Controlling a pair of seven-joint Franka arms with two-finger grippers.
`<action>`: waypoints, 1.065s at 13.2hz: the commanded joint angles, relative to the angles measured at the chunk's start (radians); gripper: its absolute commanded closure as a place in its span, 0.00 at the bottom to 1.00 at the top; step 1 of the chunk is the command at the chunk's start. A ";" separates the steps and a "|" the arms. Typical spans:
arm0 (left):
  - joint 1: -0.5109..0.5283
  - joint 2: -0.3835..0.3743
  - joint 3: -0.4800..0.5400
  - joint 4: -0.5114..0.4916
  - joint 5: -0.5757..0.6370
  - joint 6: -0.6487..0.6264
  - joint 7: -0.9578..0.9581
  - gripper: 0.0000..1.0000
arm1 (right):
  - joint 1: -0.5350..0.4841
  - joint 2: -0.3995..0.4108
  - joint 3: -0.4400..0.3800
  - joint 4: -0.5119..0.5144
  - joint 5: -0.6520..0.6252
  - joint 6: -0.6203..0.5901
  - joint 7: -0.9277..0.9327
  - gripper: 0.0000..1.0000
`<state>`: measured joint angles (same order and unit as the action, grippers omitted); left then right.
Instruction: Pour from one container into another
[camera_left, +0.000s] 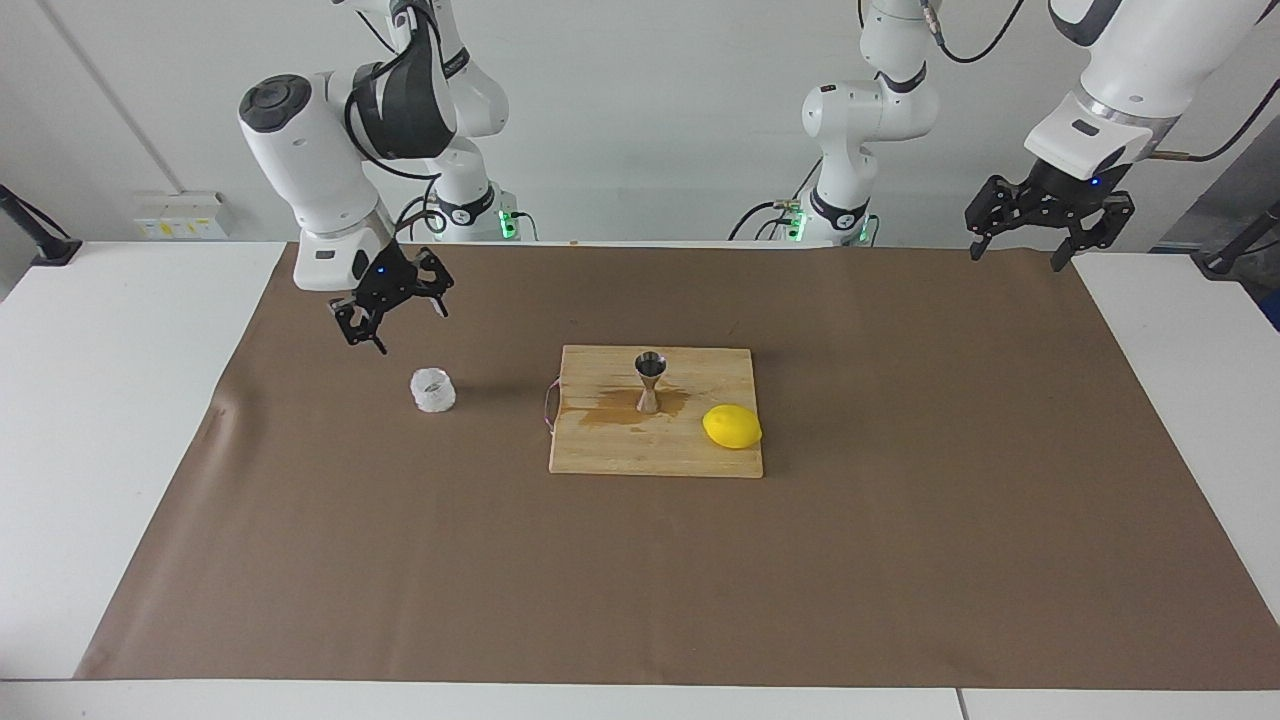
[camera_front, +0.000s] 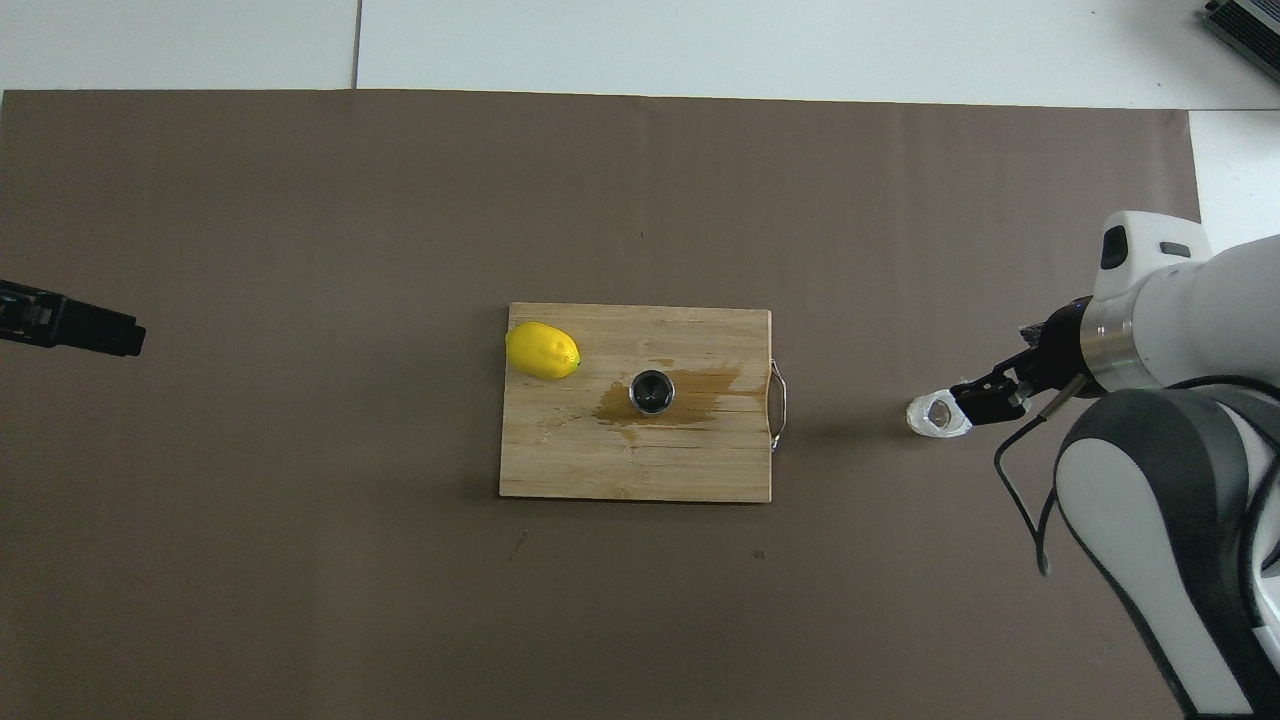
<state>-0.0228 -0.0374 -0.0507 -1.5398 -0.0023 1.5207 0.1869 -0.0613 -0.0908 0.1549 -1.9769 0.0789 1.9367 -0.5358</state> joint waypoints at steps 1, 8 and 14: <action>-0.016 0.007 0.008 0.001 0.016 0.016 0.000 0.00 | 0.024 0.045 0.003 0.114 -0.077 -0.039 0.169 0.00; -0.016 0.008 0.008 0.001 0.016 0.015 0.000 0.00 | 0.006 0.056 -0.008 0.309 -0.076 -0.224 0.616 0.00; -0.016 0.008 0.008 0.001 0.016 0.015 0.000 0.00 | -0.021 0.039 -0.020 0.377 -0.085 -0.358 0.737 0.00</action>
<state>-0.0228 -0.0332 -0.0507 -1.5398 -0.0023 1.5230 0.1869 -0.0600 -0.0530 0.1366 -1.6203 0.0138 1.6077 0.1831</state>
